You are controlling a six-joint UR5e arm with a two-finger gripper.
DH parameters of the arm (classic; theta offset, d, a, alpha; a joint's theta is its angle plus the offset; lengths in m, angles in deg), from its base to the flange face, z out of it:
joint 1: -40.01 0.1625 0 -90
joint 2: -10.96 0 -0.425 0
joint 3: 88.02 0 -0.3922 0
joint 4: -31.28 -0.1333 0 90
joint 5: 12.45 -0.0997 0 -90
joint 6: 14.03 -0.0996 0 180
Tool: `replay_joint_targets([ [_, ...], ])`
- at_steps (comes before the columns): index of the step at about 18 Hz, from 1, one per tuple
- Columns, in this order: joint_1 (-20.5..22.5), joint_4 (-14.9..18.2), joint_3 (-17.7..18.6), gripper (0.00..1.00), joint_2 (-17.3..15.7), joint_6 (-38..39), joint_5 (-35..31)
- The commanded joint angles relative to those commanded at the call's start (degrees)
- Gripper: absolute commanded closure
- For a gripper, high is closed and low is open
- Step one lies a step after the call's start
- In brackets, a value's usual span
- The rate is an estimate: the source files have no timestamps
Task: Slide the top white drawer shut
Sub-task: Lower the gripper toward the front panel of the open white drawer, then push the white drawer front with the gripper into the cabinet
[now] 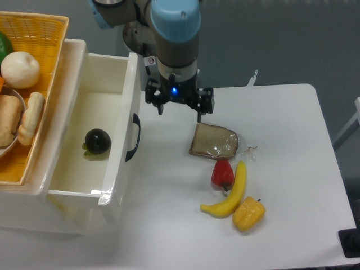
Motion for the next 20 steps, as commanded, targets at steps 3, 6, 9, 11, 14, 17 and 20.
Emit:
replay_joint_targets([
  [3,0.00,-0.18,0.17,0.00,1.23,0.26,0.00],
  [6,0.00,-1.05,0.00,0.00,2.99,4.20,0.09],
  [9,-0.17,-2.55,0.18,0.00,4.48,9.14,0.00],
  [11,-0.35,-2.55,0.18,0.00,5.01,9.58,0.87],
  [14,-0.61,-2.55,0.18,0.00,6.24,12.91,1.67],
  [17,-0.88,-2.55,0.26,0.00,6.95,12.92,1.93],
  [20,-1.40,-2.64,0.26,0.00,7.65,12.66,2.72],
])
